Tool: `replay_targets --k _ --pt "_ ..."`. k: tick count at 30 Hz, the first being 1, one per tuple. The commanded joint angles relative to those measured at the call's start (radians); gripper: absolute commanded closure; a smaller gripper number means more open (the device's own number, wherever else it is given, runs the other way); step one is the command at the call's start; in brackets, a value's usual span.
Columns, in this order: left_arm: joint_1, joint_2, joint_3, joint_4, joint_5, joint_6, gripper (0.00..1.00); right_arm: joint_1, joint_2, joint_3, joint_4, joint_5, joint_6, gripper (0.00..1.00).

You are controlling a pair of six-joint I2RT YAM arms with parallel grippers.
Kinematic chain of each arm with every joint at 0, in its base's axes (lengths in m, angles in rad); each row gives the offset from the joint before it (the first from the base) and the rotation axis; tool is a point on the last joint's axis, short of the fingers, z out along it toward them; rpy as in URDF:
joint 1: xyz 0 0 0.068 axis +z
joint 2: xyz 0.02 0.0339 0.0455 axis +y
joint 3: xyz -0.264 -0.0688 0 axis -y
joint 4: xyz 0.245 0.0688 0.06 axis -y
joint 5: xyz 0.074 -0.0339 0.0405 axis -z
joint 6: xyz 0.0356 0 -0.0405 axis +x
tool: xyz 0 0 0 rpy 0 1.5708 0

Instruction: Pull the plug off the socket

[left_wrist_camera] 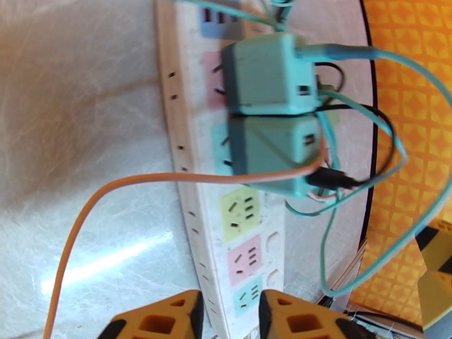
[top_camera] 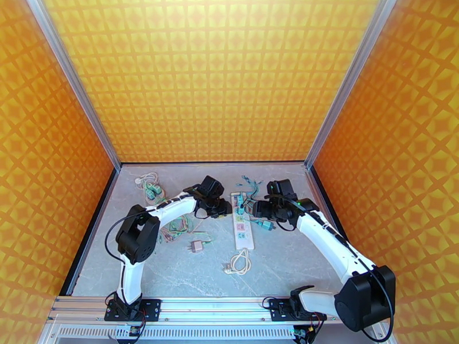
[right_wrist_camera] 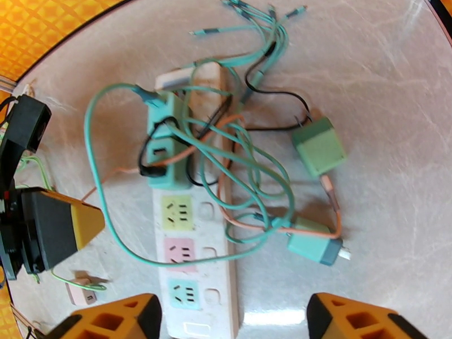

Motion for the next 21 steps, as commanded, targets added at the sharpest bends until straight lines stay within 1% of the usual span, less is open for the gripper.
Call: replay_targets --k 1,2,6,16,21 --pt "-0.007 -0.024 0.052 -0.002 -0.004 0.081 0.66 -0.004 0.014 -0.008 0.066 -0.031 0.044 0.36" --pt "-0.038 -0.017 0.059 -0.001 -0.004 0.09 0.66 -0.004 0.016 -0.011 0.076 -0.034 0.051 0.38" --pt "-0.059 0.029 0.102 -0.015 -0.012 0.117 0.66 -0.003 0.029 -0.018 0.104 -0.039 0.07 0.48" --pt "-0.094 0.132 0.226 -0.076 -0.103 0.176 0.66 -0.004 0.042 -0.016 0.127 -0.034 0.075 0.51" --pt "-0.096 0.135 0.232 -0.076 -0.122 0.169 0.63 -0.004 0.051 -0.023 0.131 -0.04 0.068 0.51"
